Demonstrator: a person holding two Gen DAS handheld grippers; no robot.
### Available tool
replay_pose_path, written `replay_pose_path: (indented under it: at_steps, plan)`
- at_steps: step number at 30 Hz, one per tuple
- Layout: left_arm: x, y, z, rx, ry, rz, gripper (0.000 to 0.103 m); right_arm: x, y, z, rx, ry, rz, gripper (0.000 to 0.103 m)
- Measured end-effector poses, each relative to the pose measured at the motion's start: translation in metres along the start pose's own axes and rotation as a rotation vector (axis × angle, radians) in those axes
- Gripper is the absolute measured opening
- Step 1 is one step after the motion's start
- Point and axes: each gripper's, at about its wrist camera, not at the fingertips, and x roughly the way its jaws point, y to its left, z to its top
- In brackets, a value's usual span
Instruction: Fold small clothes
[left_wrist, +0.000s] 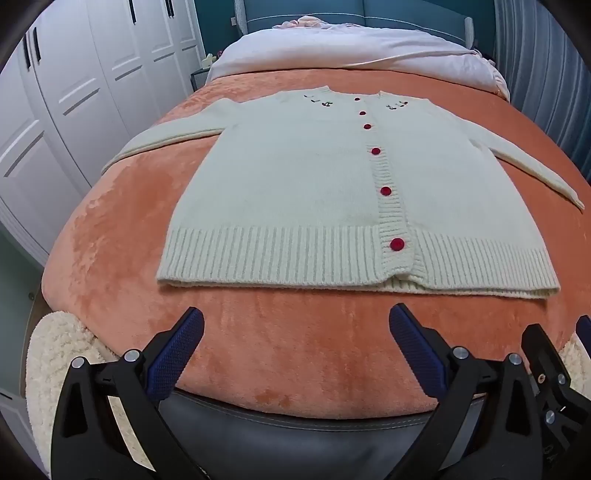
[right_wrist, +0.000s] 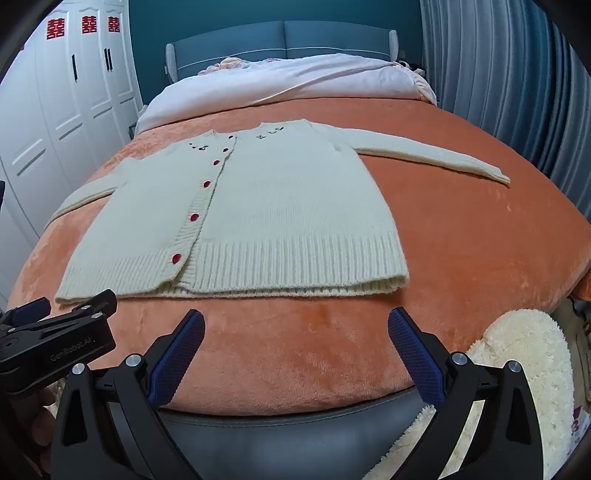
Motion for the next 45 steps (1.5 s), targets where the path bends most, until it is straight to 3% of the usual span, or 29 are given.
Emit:
replay_pose_path:
  at_steps: [45]
  plan:
    - [0.0, -0.01, -0.008, 0.03, -0.004, 0.002, 0.098, 0.005, 0.002, -0.003, -0.004, 0.005, 0.02, 0.098]
